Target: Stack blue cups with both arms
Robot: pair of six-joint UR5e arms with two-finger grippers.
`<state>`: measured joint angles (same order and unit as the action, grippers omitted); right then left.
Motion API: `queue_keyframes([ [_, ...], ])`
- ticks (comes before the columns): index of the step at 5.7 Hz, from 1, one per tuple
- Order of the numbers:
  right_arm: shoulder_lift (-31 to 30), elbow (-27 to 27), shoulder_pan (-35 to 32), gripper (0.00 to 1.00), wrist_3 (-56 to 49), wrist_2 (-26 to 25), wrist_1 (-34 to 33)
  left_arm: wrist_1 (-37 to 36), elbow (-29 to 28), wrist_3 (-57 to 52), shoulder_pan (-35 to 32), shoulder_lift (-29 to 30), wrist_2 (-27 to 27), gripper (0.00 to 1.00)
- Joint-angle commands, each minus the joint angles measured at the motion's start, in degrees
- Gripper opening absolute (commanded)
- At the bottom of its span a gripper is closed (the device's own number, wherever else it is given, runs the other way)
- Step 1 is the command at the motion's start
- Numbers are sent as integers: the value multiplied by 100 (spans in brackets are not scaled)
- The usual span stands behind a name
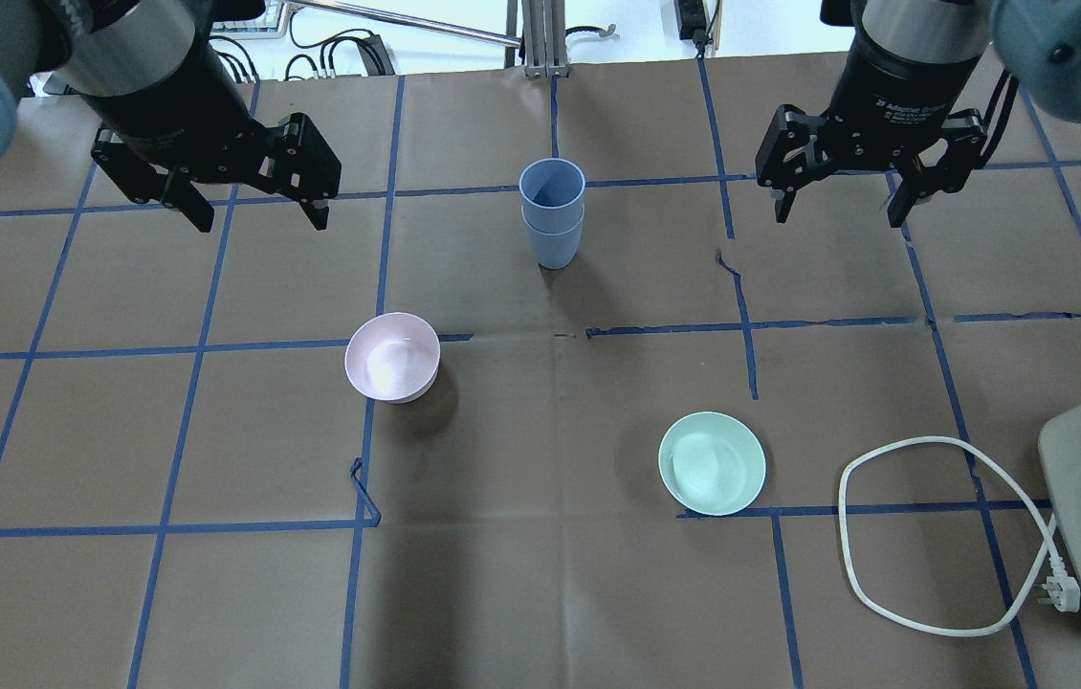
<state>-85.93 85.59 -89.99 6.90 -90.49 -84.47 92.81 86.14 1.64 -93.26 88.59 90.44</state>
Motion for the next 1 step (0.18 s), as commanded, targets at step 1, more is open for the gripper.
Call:
queue_keyframes([
  [1,14,19,-9,100,-22,-4,-130,0,0,3,0,0,-9,99],
])
